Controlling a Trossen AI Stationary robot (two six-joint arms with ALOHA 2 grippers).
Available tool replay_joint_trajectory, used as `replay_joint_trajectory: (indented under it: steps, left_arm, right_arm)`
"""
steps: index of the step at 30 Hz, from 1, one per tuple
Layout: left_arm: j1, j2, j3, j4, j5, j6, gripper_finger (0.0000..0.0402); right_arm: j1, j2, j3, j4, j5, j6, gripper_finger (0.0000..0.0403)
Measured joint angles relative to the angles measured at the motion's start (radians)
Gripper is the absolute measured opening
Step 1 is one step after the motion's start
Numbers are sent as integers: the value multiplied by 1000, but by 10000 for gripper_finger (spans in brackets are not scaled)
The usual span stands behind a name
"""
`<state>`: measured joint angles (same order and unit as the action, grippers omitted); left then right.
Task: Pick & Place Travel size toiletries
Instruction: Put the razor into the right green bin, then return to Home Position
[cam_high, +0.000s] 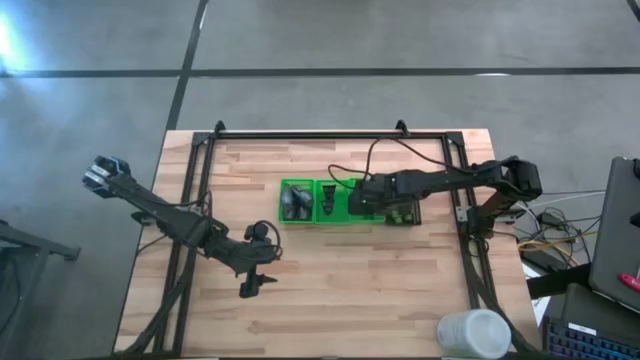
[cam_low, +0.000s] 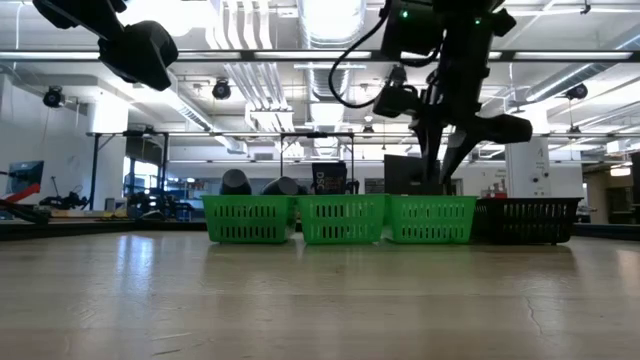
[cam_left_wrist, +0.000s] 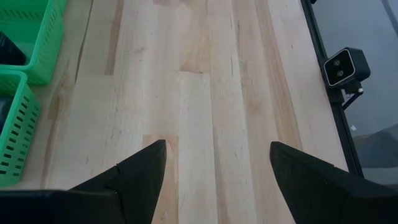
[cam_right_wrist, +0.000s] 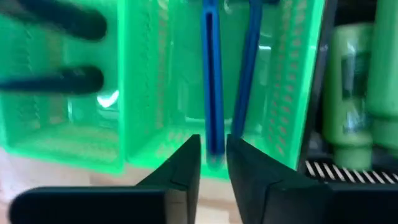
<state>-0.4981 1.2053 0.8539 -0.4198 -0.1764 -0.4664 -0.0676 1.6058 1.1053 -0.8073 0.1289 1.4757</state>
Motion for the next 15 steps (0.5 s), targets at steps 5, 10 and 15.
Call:
replay_joint_trajectory:
  steps: [5,10,15]
  left_arm:
    - [0,0,0,0,-7,0,290]
    - [0,-28,0,-1,1,8,290]
    - [30,-167,10,-14,111,81,291]
  right_arm:
    - [2,0,8,-4,1,-14,119]
    - [49,-30,68,-8,102,-128,160]
    - [186,-124,162,30,209,-341,186]
